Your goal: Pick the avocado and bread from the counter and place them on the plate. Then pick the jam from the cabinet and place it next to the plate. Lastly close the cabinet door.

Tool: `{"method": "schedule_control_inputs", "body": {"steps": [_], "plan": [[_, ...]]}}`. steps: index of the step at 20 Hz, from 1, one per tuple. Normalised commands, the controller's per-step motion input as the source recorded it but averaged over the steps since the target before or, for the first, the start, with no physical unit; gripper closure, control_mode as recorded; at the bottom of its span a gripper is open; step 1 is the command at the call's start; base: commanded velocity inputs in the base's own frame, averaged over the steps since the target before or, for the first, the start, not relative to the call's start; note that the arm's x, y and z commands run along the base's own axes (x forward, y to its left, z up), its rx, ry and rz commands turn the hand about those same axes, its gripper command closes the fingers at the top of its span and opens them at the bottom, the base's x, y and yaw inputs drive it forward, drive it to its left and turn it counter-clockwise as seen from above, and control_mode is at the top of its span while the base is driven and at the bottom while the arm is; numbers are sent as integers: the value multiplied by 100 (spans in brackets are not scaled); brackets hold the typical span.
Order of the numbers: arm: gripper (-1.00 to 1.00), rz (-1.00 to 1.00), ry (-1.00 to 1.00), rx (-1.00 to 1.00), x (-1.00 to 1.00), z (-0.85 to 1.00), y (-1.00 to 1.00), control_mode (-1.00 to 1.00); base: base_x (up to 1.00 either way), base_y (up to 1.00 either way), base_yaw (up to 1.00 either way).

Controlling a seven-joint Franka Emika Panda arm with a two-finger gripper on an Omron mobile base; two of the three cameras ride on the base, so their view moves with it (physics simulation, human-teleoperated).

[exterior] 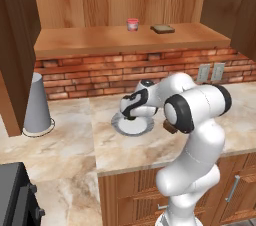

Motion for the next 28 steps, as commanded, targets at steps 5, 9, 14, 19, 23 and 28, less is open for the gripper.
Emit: {"method": "schedule_control_inputs", "body": {"steps": [5,9,14,19,23,28], "plan": [[-100,0,4,-5,19,-29,0,-100,0,0,0],[-100,0,0,0,5,-3,0,-100,0,0,0],[-100,-1,3,2,4,16,0,-100,0,0,0],[-100,-3,4,6,2,50,-6,-100,0,0,0],[-100,0,7,6,0,61,-32,-100,0,0,0],[-100,0,11,1,-12,29,-63,-100,0,0,0]]}}
